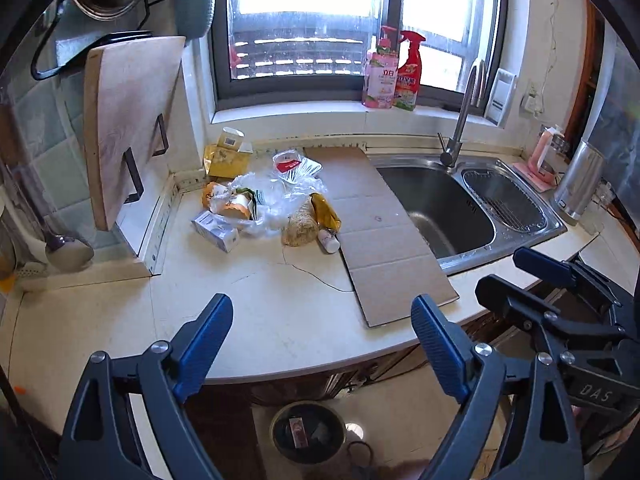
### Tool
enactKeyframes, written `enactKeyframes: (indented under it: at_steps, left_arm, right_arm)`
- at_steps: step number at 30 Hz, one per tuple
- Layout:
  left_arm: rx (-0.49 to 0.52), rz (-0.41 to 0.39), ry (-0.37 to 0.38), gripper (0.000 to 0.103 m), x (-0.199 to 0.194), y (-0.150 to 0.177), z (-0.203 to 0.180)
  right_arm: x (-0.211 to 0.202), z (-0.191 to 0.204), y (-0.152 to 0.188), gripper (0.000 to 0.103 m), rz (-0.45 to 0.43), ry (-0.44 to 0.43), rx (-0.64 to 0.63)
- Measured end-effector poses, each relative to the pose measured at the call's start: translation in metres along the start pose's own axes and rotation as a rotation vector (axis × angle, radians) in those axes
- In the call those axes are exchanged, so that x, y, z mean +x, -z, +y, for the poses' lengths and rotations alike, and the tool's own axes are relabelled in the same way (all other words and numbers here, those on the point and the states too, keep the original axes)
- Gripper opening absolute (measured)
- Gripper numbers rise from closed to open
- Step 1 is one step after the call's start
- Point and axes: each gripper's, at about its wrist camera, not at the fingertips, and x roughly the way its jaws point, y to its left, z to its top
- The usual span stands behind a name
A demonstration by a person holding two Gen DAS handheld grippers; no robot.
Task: Collect trash
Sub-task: 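Raise both tools back toward the counter trash pile, then grasp the yellow paper packet with the right gripper while the left gripper grasps the loofah sponge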
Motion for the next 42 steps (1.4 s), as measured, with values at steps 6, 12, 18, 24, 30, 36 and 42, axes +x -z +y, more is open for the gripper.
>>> enactKeyframes:
  at_steps: [6,12,18,24,30,36,42]
  left_arm:
    - [0.001,0.030,-0.032,0.090,0.028,-0.013,0.010]
    - [-0.080,0.053,-0.050,0.090,0.074,-0.035,0.030]
    - [-0.189,0.131,-0.062,0.089,0.137,-0.061,0.055]
    - [-0.255,0.216,-0.095,0.087,0.194,-0.074,0.069]
    - [-0.293,0.297,-0.116,0.087,0.229,-0.070,0.078]
    - [-0.298,0.332,-0.089,0.087,0.248,-0.075,0.074]
    - [-0.300,0.349,-0.050,0.077,0.278,-0.092,0.060]
  right_arm:
    - [0.033,-0.001,-0.018,0.074,0.051,0.063,0.004]
    - [0.088,-0.025,-0.045,0.074,0.112,0.029,0.010]
    - [0.166,-0.044,-0.076,0.071,0.214,-0.070,-0.014]
    - [0.247,-0.051,-0.086,0.065,0.330,-0.147,-0.046]
    - [0.309,-0.048,-0.074,0.040,0.422,-0.178,-0.044]
    - [0.323,-0.058,-0.067,0.006,0.441,-0.263,0.028]
    - [0.295,-0.085,-0.067,0.006,0.401,-0.332,0.120]
